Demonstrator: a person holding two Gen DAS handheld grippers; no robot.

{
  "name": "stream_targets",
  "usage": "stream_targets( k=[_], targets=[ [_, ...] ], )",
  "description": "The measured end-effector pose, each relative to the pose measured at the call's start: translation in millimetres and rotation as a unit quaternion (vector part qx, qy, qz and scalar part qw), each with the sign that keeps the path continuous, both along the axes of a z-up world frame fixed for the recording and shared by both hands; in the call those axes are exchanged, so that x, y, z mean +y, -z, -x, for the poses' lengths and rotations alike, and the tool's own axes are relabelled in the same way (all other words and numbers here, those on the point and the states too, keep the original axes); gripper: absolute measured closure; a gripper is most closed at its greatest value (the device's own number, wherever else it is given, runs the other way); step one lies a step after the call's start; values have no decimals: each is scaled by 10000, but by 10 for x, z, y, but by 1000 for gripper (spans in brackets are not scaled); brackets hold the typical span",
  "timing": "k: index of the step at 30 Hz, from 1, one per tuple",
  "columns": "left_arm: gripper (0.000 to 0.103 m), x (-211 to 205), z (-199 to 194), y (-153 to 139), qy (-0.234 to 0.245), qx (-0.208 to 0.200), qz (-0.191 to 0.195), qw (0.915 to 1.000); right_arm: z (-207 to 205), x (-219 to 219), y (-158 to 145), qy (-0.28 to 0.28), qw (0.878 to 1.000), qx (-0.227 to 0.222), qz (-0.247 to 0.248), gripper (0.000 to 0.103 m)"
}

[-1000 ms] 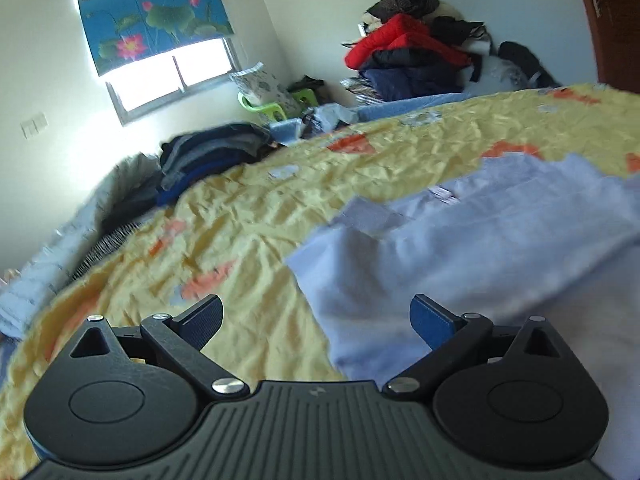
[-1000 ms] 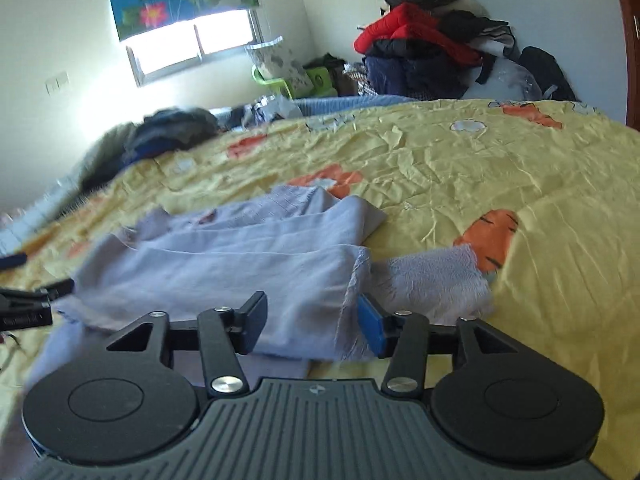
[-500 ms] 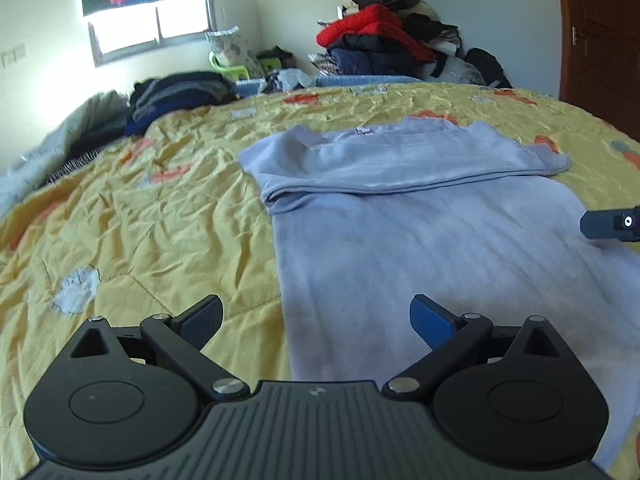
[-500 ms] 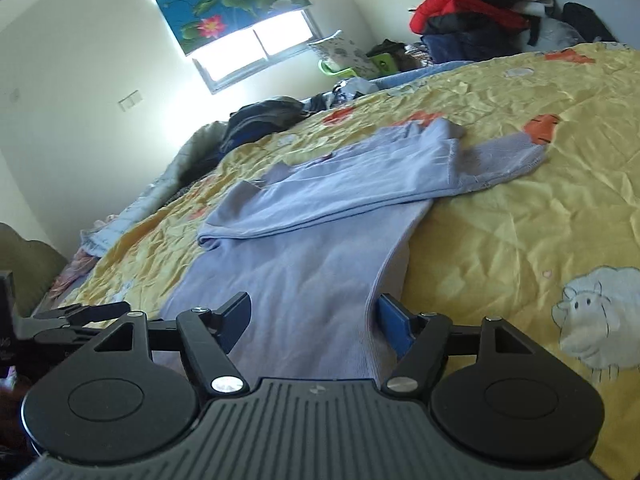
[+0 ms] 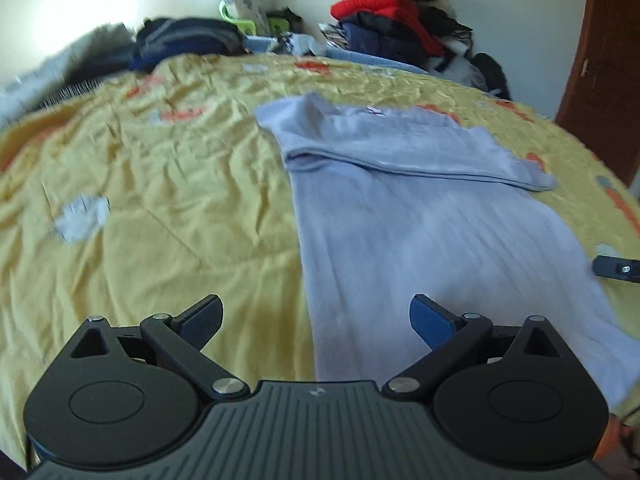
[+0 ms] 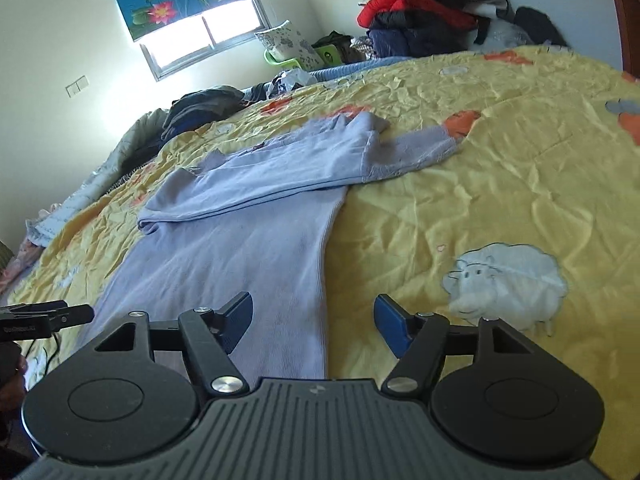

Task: Fold small clothes
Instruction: 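Open the right tool and lift both tools away from the top, then grasp the hem of the lavender top with both tools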

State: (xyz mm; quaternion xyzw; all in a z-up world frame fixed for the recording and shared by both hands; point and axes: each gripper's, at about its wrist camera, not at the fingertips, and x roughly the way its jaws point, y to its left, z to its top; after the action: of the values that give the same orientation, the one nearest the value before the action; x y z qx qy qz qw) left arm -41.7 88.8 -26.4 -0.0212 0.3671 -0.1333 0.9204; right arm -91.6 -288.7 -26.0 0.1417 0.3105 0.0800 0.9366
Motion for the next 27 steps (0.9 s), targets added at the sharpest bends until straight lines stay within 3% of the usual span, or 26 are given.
stream_targets(
  k=[4, 11, 15, 20, 23, 27],
  targets=[
    [2, 160, 183, -84, 438, 333, 438, 9975, 231, -64, -84, -50, 9997, 209, -80, 32],
    [2, 91, 487, -78, 1224, 956, 410, 9870, 566, -30, -122, -222, 9970, 720, -183, 32],
    [2, 45, 550, 7, 1321, 1269, 425, 9822, 643, 131, -59, -429, 9942, 985, -89, 32],
    [3, 13, 512, 70, 1178, 1382, 607, 9815, 667, 311, -40, -591, 9940, 918, 23, 30],
    [3, -52, 513, 56, 1227, 1388, 458, 9816, 651, 386, -39, -695, 9936, 882, 76, 31],
    [11, -155, 576, 35, 1302, 1348, 142, 9822, 678, 574, -44, -883, 9906, 797, 670, 38]
  ],
)
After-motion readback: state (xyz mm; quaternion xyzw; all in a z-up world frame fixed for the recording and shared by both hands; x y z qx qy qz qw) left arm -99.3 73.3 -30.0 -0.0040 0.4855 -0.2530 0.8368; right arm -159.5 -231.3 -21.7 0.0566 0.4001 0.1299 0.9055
